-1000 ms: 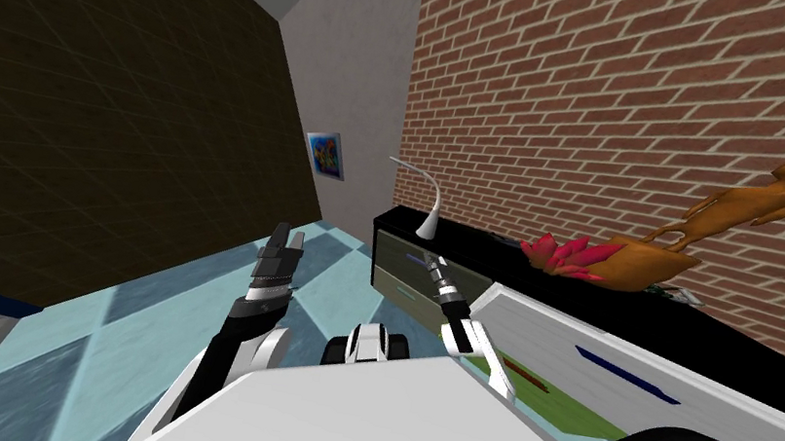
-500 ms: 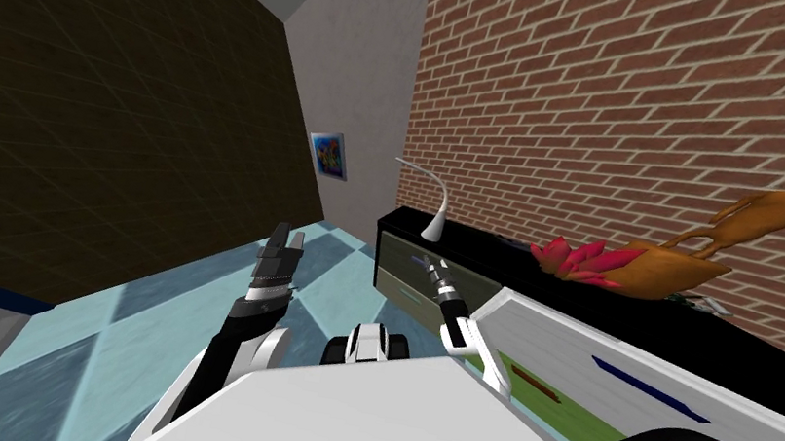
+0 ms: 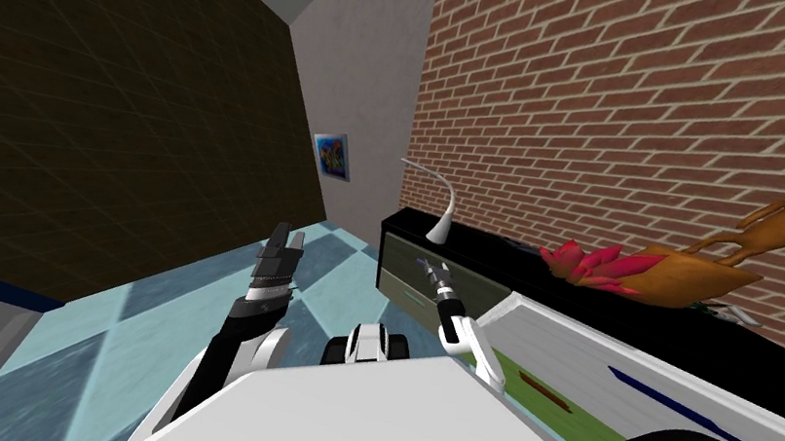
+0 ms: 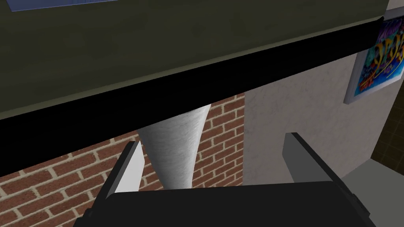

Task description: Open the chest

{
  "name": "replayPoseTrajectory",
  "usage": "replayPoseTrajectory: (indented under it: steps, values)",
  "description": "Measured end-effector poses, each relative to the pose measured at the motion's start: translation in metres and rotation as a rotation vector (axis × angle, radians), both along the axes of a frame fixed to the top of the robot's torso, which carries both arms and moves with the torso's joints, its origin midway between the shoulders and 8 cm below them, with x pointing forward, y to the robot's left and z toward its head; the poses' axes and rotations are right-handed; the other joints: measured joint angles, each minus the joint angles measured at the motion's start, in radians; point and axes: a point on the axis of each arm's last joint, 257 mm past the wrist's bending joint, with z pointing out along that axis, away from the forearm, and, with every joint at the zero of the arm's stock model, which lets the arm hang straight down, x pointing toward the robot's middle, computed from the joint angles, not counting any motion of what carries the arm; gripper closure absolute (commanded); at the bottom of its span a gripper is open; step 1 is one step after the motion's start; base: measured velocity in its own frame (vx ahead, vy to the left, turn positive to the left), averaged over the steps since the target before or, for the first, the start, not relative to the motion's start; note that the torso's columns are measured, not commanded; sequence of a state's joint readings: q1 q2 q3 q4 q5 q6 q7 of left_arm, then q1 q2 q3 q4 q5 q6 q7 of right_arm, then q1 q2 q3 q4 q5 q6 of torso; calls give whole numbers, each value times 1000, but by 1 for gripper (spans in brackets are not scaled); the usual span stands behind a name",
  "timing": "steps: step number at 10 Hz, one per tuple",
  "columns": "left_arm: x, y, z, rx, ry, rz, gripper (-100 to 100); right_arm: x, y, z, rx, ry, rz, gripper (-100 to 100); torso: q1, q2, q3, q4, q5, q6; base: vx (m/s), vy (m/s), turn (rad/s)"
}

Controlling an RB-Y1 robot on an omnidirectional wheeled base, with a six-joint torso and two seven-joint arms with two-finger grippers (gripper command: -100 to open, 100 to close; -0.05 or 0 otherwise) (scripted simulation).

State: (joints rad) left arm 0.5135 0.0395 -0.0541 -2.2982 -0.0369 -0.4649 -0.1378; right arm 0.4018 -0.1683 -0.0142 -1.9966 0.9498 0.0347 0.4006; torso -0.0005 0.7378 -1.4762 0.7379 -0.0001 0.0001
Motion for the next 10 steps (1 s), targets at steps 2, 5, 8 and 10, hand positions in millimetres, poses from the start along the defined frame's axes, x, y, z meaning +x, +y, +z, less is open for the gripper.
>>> replayPoseTrajectory:
  steps: [2,5,8,10]
  values:
    - [0,0,0,0,0,0,0,0,-9,-14,-64,40,-39,-100,0,1,0,0,0,0,29,43,27]
    - [0,0,0,0,0,0,0,2,-21,-33,-166,99,-87,-100,1,0,0,0,0,0,30,42,23]
    - [0,0,0,0,0,0,0,0,-33,-50,-255,151,-134,-100,0,1,0,0,0,0,21,40,26]
    - [0,0,0,0,0,0,0,-2,-41,-59,-316,186,-164,-100,0,0,0,0,0,0,21,36,21]
